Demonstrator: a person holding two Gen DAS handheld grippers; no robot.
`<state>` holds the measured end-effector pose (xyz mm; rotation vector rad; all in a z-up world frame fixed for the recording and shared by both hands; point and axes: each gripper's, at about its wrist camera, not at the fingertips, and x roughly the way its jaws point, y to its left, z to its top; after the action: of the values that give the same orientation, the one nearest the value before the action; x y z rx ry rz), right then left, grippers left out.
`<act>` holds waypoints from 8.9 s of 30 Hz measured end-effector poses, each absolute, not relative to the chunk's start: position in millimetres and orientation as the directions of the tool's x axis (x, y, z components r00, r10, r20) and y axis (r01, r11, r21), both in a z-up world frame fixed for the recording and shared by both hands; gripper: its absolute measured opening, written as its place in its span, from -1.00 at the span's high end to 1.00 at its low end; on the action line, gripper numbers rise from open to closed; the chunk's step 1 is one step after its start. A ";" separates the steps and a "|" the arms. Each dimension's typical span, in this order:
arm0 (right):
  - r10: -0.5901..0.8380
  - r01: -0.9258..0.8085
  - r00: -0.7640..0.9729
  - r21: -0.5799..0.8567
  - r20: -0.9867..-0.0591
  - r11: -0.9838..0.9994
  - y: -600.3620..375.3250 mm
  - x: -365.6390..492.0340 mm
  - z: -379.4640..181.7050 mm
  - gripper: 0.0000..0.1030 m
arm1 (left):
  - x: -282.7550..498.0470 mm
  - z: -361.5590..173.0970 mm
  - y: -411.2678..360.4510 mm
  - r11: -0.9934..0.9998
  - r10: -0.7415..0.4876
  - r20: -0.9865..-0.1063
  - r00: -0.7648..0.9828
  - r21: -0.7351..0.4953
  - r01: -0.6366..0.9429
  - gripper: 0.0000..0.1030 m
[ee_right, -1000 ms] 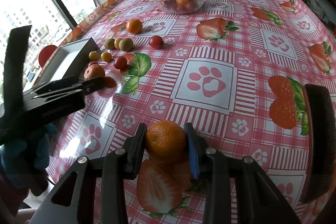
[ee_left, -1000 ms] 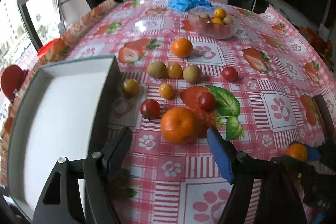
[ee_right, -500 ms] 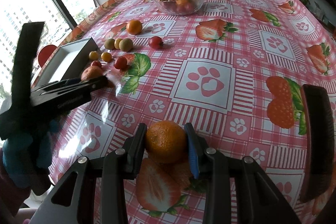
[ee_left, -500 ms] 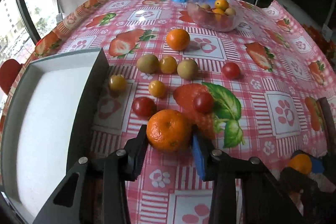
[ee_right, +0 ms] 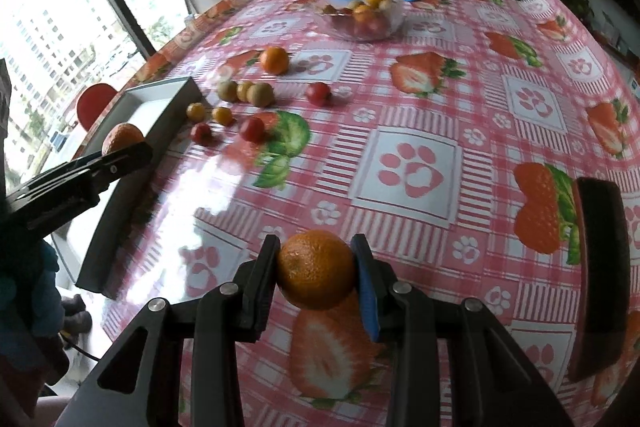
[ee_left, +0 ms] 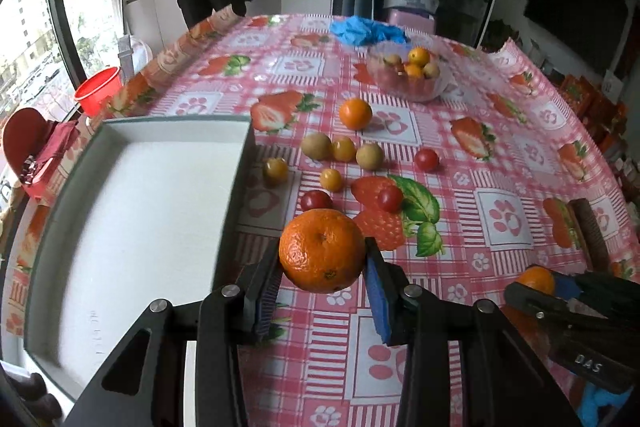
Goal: Organize fruits
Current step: 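Carry both held oranges over the white tray with both tools, then lower the oranges into the white tray and open both tools, then grasp a red tomato with the left tool while the right tool grasps another, then carry both held red tomatoes over the white tray with both tools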
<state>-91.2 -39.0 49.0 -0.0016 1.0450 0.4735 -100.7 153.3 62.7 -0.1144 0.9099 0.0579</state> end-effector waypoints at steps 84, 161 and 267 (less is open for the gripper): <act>0.288 -0.342 0.427 0.142 -0.857 0.929 7.2 -23.9 69.8 -1.00 | -135.4 72.6 225.0 0.983 0.030 -0.771 0.636 -0.091 -0.157 -0.80; 0.294 -0.520 0.440 0.026 -0.849 0.853 75.1 -8.3 19.8 0.53 | -95.0 12.4 164.6 0.988 -0.048 -0.849 0.527 -0.119 -0.101 0.52; 0.524 -0.571 0.305 0.288 -0.795 0.769 87.1 -62.6 87.4 0.53 | -133.7 69.1 245.3 0.961 0.034 -0.765 0.644 -0.152 -0.231 0.52</act>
<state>-62.6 87.1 87.4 -0.0522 1.0313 0.7255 -133.7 245.3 69.1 -0.2453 0.8604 0.1526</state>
